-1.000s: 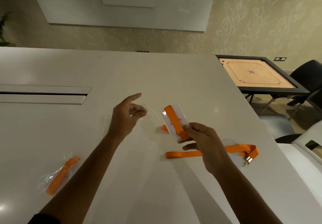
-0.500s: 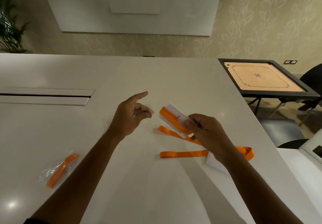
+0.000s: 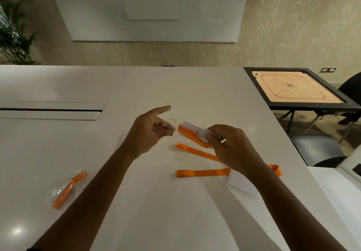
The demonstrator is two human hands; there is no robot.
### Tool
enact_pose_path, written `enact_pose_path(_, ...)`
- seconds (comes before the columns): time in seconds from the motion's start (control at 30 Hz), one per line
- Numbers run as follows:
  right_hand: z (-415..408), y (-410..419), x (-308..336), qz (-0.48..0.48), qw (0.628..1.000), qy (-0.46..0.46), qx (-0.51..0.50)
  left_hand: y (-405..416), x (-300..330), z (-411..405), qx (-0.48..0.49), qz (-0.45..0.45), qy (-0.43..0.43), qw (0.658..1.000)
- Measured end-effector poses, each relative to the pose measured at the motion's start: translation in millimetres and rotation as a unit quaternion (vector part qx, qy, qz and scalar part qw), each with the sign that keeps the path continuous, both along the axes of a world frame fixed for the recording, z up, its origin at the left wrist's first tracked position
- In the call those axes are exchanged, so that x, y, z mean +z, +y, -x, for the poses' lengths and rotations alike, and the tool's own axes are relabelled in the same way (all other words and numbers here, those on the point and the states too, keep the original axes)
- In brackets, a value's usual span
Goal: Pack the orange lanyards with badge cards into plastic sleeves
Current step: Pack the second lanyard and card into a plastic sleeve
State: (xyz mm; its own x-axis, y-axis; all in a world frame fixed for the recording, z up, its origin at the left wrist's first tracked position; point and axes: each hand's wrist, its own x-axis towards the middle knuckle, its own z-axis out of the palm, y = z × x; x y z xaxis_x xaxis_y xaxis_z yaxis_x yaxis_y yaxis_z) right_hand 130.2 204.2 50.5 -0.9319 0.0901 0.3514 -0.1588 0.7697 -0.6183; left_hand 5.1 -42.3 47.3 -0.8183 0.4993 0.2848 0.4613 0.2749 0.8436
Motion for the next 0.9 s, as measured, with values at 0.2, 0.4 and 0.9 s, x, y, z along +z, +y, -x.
enact_pose_path(0.2,-3,3,7,-0.065,0.997,0.035,0.008,2,2,-5,-0.024,0.004,0.006,1.000)
enact_pose_path(0.4,-2,6,19,-0.088,0.995,0.024,0.029,4,2,-9,-0.048,0.022,0.033,0.998)
enact_pose_path(0.9,16,-13,28,-0.029,0.998,0.031,0.046,7,0,-20,-0.045,0.011,0.071,0.996)
